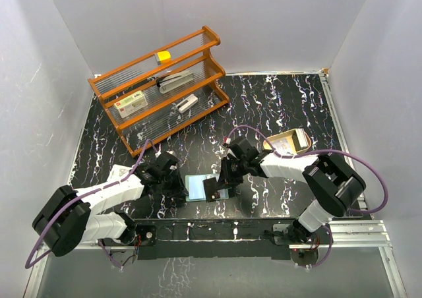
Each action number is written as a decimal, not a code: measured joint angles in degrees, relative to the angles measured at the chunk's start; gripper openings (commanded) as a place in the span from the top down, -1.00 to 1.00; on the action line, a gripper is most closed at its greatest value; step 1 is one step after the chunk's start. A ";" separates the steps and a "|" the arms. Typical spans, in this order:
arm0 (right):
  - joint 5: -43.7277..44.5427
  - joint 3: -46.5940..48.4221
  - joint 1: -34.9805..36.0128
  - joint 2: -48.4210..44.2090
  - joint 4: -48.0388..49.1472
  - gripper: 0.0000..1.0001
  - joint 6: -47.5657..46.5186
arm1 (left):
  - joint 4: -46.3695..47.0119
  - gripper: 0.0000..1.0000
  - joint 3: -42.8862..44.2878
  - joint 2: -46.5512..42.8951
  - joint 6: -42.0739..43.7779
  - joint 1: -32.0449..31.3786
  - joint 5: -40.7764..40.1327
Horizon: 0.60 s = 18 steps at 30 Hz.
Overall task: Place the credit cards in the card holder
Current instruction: Insert the credit card into the card holder.
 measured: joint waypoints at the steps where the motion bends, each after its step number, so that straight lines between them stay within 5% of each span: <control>1: 0.02 0.00 0.00 0.15 0.02 0.92 -0.17 | 0.02 1.00 0.00 0.00 0.00 0.02 0.00; 18: 0.24 1.57 0.00 2.08 0.46 0.93 -0.57 | 1.31 1.00 -1.01 -0.57 -0.68 0.17 0.37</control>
